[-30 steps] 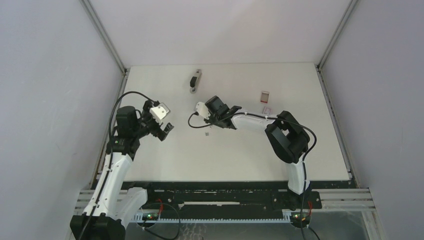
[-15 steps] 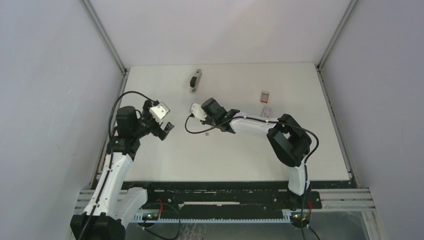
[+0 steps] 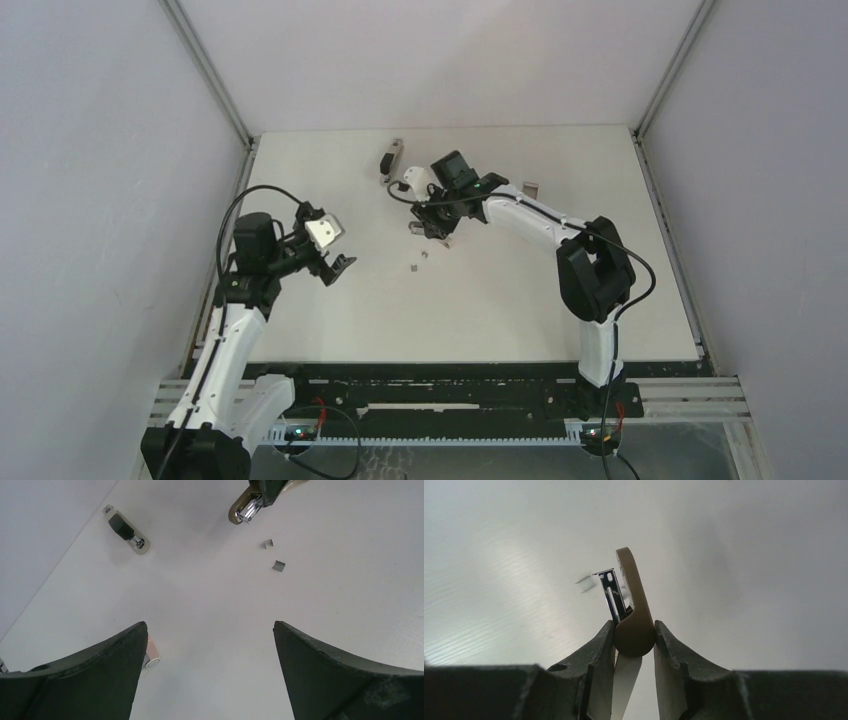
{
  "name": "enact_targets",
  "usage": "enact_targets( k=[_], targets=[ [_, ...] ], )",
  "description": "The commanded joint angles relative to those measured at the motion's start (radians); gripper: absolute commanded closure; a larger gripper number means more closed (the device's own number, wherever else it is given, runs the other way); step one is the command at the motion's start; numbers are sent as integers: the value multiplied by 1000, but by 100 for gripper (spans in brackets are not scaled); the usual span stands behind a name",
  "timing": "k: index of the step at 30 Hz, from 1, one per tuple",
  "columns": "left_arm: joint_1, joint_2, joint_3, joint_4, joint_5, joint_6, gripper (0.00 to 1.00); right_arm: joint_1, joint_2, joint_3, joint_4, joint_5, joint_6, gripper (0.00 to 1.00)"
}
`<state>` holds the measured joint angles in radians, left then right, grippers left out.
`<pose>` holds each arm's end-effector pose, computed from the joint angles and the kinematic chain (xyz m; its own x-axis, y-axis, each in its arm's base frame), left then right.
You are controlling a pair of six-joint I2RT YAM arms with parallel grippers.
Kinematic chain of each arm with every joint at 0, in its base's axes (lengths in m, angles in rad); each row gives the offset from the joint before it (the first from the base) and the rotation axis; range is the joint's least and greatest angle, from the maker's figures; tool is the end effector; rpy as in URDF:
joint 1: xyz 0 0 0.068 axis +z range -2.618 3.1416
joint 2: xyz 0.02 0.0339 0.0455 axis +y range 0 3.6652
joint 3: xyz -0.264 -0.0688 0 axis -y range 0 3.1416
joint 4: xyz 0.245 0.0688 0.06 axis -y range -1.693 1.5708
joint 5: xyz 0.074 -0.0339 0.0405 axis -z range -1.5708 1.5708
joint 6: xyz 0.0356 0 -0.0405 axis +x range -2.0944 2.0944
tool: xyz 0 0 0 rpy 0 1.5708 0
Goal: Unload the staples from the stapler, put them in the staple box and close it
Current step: Unload the staple at the center of the board, then place the stapler at the center of the board.
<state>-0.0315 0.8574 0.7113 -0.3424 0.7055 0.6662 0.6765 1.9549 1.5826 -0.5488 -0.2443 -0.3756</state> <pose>0.1868 -0.0290 0.2894 -0.0003 0.4707 -0.8823 0.7587 0.5749 0.3065 0.3335 0.2788 0.2386 -0.3129 -0.7077 -0.6334 -0.8990 0.4358 -0.0427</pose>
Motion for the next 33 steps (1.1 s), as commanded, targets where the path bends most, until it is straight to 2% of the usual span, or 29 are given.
enact_targets(
  k=[1,7,12,17,23,33],
  targets=[
    [-22,-11,-14,19,71,92,0,-33,-32,67,-122,-336,109,84],
    [-141,-3,-3,-10,19,197,0,-39,22,118,-190,-580,162,84],
    [-228,16,5,-25,2,254,0,-40,58,130,-200,-708,204,84],
    [-360,53,-3,-30,-124,320,0,-40,105,140,-199,-795,242,84],
    [-486,104,-7,-32,-233,364,0,-33,127,148,-213,-833,244,83],
    [-571,168,-13,-24,-321,388,3,-31,130,157,-235,-865,239,83]
  ],
)
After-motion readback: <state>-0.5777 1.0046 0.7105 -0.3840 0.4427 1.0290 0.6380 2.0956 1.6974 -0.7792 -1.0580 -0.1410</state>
